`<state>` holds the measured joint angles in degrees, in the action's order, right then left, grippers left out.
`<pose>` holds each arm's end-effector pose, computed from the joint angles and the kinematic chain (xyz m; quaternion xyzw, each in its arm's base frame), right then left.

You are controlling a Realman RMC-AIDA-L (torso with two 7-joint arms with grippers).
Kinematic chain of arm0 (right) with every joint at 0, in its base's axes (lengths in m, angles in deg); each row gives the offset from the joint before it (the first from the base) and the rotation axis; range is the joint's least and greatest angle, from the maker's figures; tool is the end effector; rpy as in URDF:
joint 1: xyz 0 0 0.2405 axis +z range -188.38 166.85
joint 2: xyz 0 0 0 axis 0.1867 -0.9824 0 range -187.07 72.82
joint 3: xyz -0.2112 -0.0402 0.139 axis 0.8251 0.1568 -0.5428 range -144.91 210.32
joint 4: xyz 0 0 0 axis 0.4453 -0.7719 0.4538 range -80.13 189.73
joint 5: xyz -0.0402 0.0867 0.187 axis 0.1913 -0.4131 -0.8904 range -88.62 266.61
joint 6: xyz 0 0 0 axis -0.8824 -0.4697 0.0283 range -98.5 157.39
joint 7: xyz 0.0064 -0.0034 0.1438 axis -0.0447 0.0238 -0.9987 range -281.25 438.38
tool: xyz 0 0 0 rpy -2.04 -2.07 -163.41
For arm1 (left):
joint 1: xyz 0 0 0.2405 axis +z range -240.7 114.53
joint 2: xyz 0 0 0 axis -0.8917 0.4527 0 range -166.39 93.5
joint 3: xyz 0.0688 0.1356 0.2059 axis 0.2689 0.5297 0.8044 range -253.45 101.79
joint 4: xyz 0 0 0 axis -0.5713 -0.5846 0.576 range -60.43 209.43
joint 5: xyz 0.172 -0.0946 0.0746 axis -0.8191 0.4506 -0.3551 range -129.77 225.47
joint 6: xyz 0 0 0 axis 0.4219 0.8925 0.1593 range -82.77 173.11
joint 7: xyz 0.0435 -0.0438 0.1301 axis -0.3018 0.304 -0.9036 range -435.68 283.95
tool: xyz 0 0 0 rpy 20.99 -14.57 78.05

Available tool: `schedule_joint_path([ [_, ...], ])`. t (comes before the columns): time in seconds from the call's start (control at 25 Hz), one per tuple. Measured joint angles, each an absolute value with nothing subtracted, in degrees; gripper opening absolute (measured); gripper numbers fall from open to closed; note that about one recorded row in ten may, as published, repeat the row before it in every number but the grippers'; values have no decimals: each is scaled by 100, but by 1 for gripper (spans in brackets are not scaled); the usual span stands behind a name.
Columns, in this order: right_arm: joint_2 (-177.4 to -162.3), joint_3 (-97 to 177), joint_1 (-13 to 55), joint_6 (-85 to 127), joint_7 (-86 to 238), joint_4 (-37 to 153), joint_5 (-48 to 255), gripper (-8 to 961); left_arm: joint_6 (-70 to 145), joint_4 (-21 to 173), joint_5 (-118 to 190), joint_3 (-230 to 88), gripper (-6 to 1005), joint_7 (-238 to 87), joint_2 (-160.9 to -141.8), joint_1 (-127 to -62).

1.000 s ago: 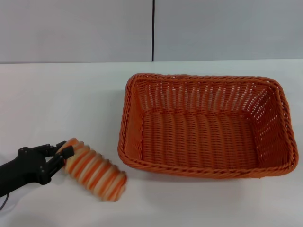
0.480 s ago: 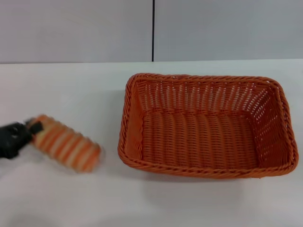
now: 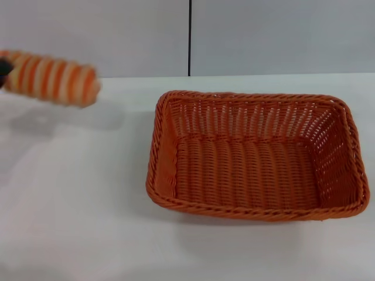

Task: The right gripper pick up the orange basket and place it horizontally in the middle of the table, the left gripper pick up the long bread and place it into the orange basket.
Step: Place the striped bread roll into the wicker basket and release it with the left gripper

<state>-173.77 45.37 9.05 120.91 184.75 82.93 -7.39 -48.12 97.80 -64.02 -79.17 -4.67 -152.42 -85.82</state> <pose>0.3390 0.2963 0.1166 -0.6786 0.2873 0.5185 0.4337 -0.3481 0.2884 0.0724 -0.7381 -0.3392 -0.4500 0.3710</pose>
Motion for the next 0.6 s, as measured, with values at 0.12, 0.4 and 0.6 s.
schedule_joint_path([
  [0.12,-17385,4536,904,12104,18475,8217,-742,730,-4893,9487,-6384,-7830,160,-648,-15380,-8884],
  [0.4,-17389,4536,891,12110,18512,8126,-742,730,-4672,8263,-6438,-7039,158,-1554,-15476,-9606],
  [0.6,-17370,4536,871,12069,18568,8020,-749,730,-4681,7882,-6451,-6331,155,-1789,-15498,-9840],
])
